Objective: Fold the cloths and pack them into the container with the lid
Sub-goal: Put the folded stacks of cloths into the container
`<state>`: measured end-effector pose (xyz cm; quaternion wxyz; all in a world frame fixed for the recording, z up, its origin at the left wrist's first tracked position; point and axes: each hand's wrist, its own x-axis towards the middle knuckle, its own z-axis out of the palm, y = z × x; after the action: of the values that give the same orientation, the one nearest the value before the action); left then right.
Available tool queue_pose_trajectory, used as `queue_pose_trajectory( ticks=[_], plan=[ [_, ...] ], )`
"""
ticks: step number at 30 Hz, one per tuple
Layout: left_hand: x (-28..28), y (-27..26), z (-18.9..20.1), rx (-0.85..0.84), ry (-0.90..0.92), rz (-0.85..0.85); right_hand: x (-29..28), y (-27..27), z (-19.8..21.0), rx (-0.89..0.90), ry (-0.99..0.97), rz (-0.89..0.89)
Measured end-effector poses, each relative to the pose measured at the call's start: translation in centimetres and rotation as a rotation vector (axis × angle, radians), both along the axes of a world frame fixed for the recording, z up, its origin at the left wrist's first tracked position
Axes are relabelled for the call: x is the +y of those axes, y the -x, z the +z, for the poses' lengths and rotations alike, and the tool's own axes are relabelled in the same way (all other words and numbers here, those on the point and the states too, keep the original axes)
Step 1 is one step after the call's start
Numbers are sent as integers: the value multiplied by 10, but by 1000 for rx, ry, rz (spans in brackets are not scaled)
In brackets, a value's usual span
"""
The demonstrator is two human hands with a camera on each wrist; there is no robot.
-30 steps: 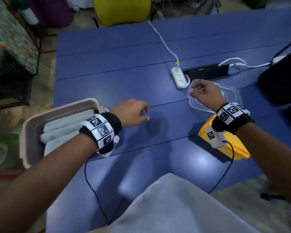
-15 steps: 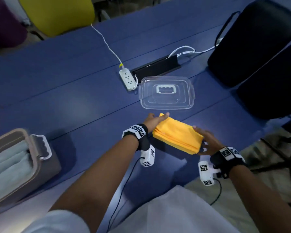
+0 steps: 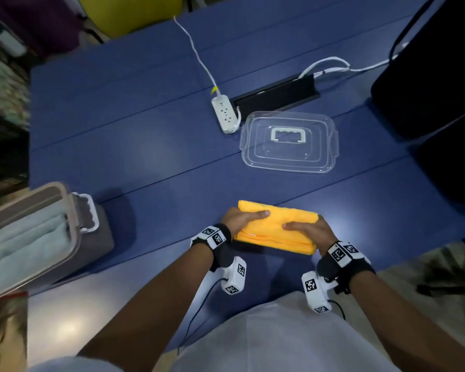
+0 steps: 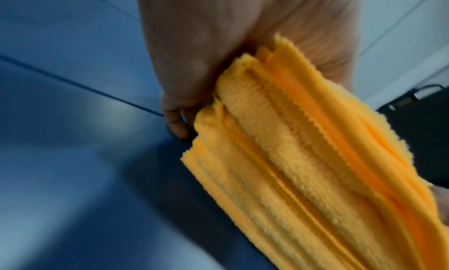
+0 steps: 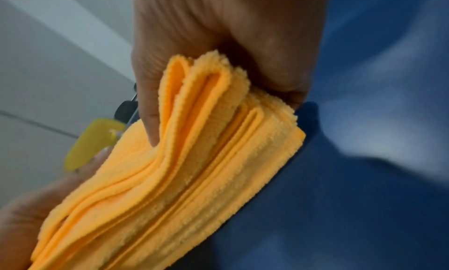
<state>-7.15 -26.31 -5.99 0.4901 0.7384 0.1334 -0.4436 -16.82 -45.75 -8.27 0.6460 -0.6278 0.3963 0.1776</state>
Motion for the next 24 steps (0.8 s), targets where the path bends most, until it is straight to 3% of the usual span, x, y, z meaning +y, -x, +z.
queue_pose_trajectory(
  ticks=[5, 11, 17, 21, 24],
  plan=[
    [82, 19, 24, 18, 170, 320, 60, -36, 10, -60, -68, 156],
    [215, 15, 94, -269, 202, 424, 170, -96, 74, -234, -141, 430],
    [373, -1, 170, -554, 184, 643, 329, -154, 153, -498, -212, 646],
    [464, -14, 171, -651, 96, 777, 432, -174, 167, -532, -209, 686],
    [511, -21, 150, -658, -37, 750, 482, -183, 149, -460, -162, 733]
  ],
)
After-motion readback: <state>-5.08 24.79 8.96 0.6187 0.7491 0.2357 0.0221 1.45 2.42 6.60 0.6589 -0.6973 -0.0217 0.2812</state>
